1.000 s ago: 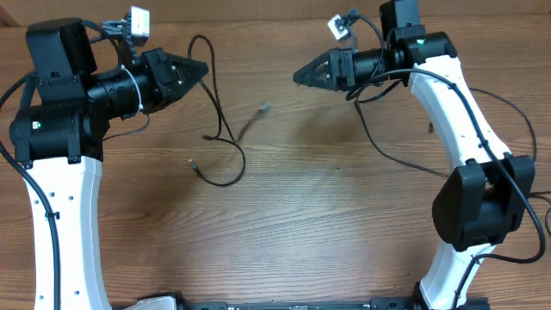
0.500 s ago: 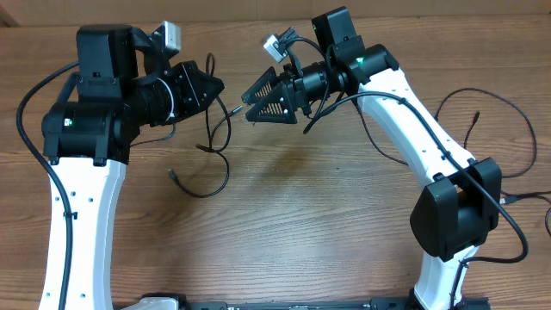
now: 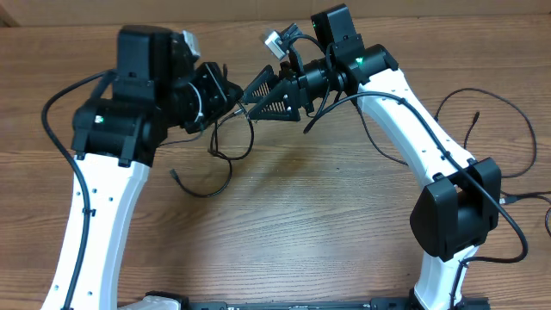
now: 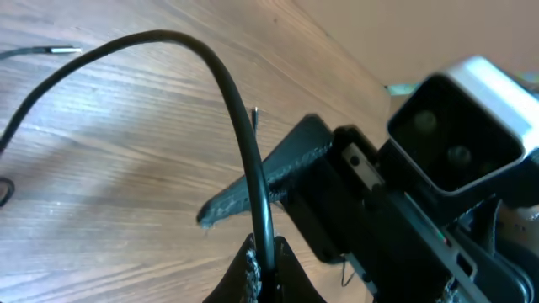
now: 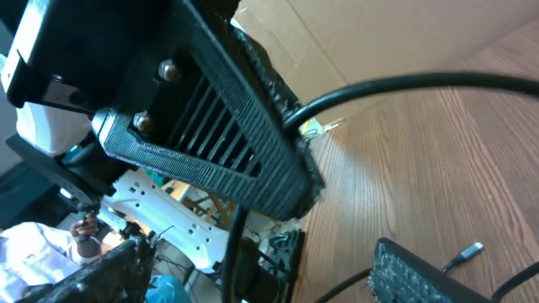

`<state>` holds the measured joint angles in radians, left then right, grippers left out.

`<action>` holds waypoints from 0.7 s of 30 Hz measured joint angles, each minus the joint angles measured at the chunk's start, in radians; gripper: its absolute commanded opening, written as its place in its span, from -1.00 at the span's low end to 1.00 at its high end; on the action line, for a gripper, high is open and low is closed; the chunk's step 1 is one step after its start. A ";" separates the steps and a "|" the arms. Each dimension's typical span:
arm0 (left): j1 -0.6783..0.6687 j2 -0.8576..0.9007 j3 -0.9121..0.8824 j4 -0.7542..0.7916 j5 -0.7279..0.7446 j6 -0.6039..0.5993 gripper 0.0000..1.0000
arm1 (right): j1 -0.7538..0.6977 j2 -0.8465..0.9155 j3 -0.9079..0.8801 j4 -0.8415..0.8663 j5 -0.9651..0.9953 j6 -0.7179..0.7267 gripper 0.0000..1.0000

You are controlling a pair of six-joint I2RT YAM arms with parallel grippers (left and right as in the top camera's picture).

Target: Untangle cables

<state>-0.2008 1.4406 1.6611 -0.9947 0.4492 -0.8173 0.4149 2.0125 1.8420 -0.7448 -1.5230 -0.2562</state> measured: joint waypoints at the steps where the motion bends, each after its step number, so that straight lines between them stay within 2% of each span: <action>1: -0.002 0.001 0.000 0.010 -0.021 -0.009 -0.92 | 0.000 0.000 0.000 0.000 0.000 0.005 0.47; 3: -0.002 0.001 0.000 0.017 -0.054 -0.029 -0.91 | 0.000 0.000 0.000 0.000 -0.002 0.015 0.34; 7: -0.010 0.004 0.000 0.023 -0.089 -0.057 -0.92 | 0.011 0.000 0.000 0.000 -0.009 0.022 0.31; 9: -0.023 0.012 0.000 0.027 -0.099 -0.068 -0.92 | 0.025 0.000 0.000 0.000 -0.011 0.023 0.19; 13: -0.029 0.040 0.000 0.031 -0.102 -0.079 -0.92 | 0.040 0.000 0.000 0.000 -0.013 0.024 0.12; 18: -0.029 0.070 0.000 0.042 -0.085 -0.103 -0.92 | 0.039 0.002 0.000 -0.005 0.014 0.035 -0.82; 21: -0.034 0.070 0.002 0.056 -0.066 -0.108 -0.92 | 0.039 0.003 -0.001 -0.006 0.027 0.036 -0.93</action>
<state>-0.2344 1.5105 1.6634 -0.9386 0.3832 -0.9257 0.4534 2.0155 1.8412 -0.7509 -1.4963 -0.2199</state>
